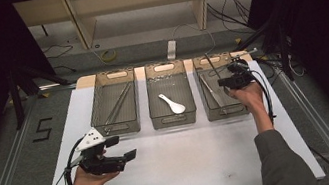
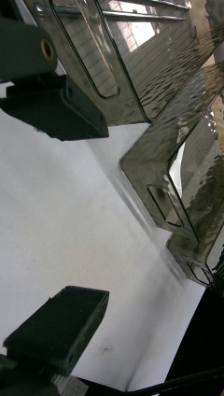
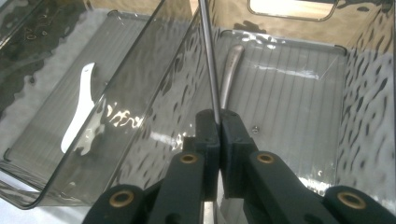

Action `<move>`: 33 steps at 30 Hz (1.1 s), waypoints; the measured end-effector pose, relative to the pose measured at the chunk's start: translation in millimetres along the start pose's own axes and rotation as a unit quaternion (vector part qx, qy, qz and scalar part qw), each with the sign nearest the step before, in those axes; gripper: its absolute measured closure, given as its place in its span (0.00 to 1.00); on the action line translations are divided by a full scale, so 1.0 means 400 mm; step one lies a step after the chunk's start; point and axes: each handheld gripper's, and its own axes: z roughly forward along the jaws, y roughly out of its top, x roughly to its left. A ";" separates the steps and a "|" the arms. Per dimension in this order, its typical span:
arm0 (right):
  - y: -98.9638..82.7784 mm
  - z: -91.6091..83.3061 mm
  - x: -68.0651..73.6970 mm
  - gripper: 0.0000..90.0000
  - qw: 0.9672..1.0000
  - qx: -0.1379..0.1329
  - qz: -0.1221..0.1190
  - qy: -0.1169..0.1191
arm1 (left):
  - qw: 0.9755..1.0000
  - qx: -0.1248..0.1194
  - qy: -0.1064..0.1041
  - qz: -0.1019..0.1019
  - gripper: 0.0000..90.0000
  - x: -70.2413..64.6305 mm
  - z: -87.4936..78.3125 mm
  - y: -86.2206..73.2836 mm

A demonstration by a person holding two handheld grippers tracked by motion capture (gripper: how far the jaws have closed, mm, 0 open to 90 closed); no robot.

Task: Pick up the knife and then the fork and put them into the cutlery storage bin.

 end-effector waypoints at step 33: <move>-0.020 -0.019 0.039 0.67 0.999 0.008 -0.012 0.031 | 1.000 0.000 -0.001 -0.006 0.19 0.003 -0.002 0.001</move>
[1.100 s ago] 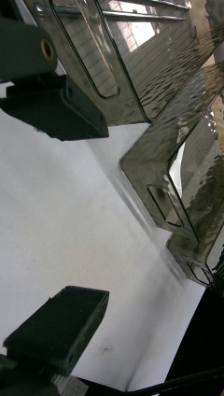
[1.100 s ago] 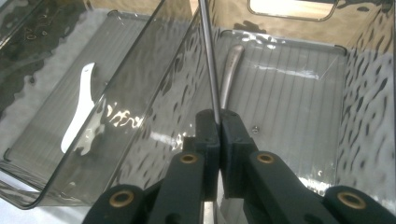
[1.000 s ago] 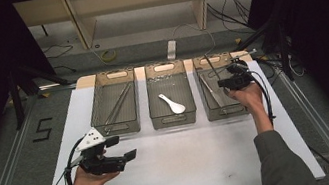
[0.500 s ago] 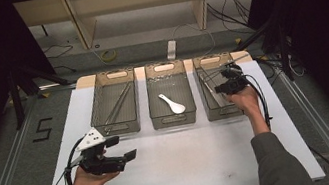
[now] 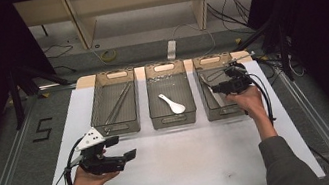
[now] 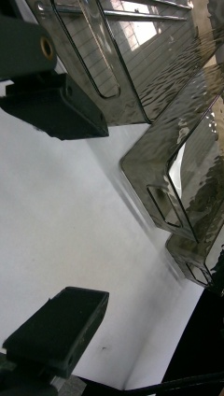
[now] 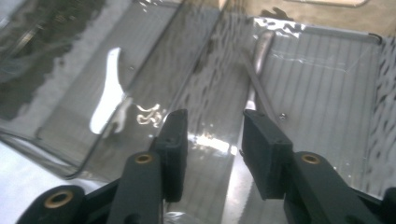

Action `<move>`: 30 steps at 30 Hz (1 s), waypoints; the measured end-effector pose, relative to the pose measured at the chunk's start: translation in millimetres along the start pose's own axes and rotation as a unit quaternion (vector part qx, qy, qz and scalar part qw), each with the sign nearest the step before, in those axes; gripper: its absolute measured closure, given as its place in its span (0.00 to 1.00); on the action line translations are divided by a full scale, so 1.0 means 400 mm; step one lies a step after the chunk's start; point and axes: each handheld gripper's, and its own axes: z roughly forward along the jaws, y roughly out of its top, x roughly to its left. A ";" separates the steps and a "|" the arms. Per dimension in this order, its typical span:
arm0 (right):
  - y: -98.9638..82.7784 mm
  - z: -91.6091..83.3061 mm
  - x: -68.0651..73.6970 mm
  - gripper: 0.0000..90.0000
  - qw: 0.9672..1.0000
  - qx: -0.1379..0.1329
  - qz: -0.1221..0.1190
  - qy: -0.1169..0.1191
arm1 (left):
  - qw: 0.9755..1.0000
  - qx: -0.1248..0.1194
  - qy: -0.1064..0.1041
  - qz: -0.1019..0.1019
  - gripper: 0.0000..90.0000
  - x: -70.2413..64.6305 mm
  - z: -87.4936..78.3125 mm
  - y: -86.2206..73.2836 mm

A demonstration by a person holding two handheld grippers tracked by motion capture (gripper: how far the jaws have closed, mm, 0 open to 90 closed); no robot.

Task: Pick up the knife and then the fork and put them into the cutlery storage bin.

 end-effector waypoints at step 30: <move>-0.060 -0.048 0.069 0.37 0.997 -0.071 -0.008 0.040 | 1.000 -0.005 -0.004 -0.013 0.18 0.008 -0.002 0.000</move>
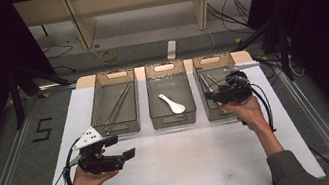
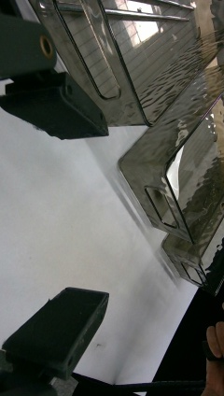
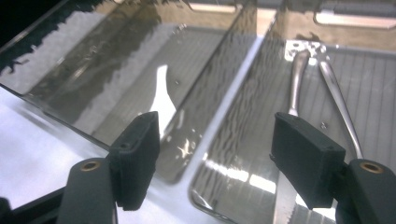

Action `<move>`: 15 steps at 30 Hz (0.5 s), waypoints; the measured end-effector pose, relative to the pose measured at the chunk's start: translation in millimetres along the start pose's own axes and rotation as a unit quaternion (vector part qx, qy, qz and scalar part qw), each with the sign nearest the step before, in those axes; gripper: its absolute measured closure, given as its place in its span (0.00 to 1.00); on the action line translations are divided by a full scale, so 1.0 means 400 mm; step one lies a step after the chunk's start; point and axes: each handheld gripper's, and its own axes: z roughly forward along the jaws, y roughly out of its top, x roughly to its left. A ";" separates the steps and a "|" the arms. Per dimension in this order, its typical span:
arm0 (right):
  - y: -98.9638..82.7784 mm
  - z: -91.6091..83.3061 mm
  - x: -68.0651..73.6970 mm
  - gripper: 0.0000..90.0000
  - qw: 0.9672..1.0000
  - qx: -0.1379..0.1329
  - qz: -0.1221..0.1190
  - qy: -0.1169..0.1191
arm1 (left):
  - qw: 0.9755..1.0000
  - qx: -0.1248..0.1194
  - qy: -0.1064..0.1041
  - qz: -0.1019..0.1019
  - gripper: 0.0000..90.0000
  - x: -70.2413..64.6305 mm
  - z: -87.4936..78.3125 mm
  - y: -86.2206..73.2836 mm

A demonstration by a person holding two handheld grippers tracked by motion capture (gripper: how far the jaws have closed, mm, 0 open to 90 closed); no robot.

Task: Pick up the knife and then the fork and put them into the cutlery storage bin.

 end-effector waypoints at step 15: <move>-0.049 -0.032 0.066 0.36 0.998 -0.049 -0.015 0.034 | 1.000 -0.004 -0.002 -0.005 0.18 0.002 -0.002 0.000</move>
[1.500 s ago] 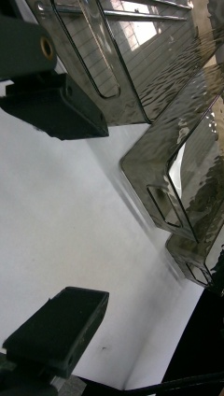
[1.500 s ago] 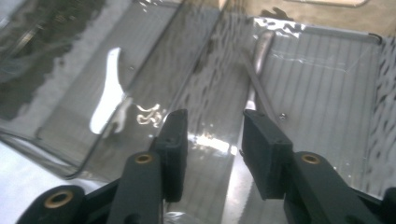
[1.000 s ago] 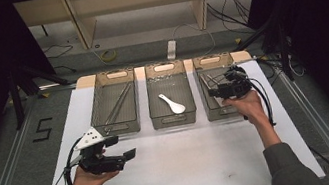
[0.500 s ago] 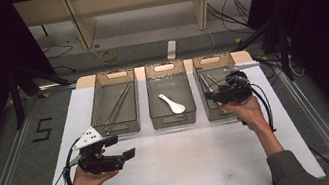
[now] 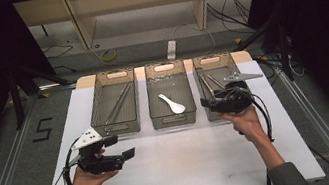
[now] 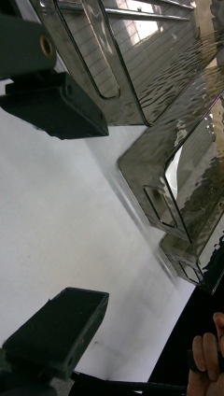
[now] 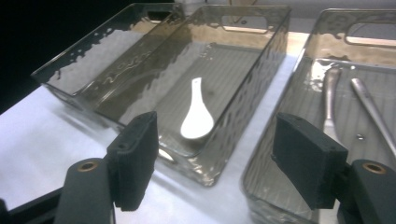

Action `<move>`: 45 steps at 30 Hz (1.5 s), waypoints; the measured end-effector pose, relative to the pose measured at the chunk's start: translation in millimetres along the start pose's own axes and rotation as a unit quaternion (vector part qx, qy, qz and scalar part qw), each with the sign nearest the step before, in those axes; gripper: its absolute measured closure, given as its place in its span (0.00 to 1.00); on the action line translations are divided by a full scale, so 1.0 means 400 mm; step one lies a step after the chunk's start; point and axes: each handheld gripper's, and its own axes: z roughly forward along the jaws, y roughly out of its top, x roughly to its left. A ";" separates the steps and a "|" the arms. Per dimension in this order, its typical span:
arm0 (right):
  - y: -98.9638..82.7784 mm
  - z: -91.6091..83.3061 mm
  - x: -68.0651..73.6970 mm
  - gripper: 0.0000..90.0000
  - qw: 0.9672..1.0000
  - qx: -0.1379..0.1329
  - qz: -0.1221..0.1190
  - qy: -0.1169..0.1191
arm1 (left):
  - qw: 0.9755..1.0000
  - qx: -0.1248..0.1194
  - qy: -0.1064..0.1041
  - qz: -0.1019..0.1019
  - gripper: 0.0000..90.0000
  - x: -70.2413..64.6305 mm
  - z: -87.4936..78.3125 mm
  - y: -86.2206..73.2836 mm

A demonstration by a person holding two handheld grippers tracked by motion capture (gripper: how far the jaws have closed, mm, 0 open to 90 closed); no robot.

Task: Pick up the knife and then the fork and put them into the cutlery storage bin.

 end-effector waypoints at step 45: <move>-0.172 -0.121 0.109 0.31 0.995 -0.068 -0.047 0.053 | 0.999 -0.025 -0.028 -0.009 0.18 0.000 -0.002 0.005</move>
